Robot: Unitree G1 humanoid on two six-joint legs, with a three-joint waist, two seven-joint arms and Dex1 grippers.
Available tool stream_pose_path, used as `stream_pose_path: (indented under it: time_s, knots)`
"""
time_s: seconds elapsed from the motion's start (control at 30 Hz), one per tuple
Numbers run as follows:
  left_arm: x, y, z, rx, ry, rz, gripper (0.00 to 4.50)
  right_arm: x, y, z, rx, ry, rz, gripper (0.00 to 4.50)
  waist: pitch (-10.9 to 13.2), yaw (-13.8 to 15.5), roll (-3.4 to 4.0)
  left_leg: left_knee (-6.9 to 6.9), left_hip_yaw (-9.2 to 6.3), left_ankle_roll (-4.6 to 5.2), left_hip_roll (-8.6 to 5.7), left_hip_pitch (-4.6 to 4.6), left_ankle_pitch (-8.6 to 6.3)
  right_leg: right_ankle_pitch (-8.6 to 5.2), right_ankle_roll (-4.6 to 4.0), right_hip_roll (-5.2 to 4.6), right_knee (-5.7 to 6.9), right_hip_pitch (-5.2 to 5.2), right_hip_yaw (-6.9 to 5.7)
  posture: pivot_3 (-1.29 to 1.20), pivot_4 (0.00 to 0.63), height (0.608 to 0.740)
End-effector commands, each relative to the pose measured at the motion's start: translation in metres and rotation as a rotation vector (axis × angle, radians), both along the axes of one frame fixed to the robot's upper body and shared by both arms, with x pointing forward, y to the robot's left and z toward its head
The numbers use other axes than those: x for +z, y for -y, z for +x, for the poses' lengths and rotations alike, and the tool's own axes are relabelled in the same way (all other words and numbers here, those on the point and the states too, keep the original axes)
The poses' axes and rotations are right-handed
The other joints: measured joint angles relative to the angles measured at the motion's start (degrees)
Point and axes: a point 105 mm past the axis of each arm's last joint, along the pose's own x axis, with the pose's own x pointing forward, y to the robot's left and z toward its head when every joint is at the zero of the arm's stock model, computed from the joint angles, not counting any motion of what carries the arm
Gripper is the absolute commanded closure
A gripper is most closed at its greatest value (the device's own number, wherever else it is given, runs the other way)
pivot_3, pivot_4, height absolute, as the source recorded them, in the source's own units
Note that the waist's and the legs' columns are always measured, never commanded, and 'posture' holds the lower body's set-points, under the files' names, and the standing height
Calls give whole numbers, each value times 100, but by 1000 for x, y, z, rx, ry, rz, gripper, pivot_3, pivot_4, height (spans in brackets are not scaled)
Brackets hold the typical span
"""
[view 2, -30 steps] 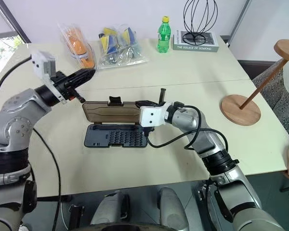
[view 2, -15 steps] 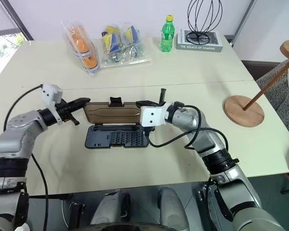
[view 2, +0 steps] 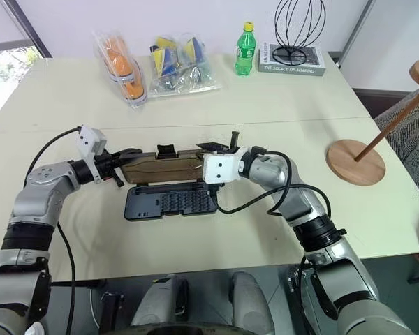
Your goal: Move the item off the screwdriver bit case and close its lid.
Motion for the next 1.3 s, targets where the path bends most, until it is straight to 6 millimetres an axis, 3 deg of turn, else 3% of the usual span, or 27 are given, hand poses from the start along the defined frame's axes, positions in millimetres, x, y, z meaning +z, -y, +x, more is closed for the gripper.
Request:
stream_pose_path:
  time_s: [0.03,0.13,0.33,0.43,0.7,1.07,1.17,1.3]
  knots:
    - [9,1,2,-10,46,13,4500,16,-1,-2,16,45,21,1564,0,7,0,0,0,0,0,0,0,0,0,0,0,0,0,0,150,740]
    - [9,0,2,-10,47,16,4500,15,-1,-3,25,38,5,67,0,9,0,2,0,0,0,-1,0,0,0,0,0,0,0,0,150,740]
    - [13,3,1,-22,63,26,4500,25,23,1,-5,-91,1,67,0,17,0,3,0,0,-1,-1,0,0,0,-1,0,1,0,0,150,740]
    - [16,6,-1,-46,69,23,4500,30,50,-2,-48,-229,9,67,0,23,0,3,-2,1,0,-2,0,1,1,-1,0,1,-1,0,150,740]
    - [18,7,-28,-154,9,54,4500,16,95,-6,-175,-368,-33,67,0,-12,0,4,-1,2,1,-2,-1,1,1,0,0,1,-2,0,150,740]
    - [16,-11,-89,-209,-150,109,4500,17,87,-5,-192,-383,82,67,0,8,2,4,0,1,6,1,-1,0,-1,-1,6,-2,0,0,150,740]
    - [15,-18,-92,-175,-170,113,4500,21,79,1,-221,-449,205,67,0,17,1,4,-1,1,5,2,0,0,-1,-1,7,-1,-1,0,150,740]
    - [22,-18,-78,-153,-138,100,4500,24,66,-2,-206,-572,297,67,0,48,2,8,-5,1,3,0,0,0,-3,-1,8,1,-3,0,150,740]
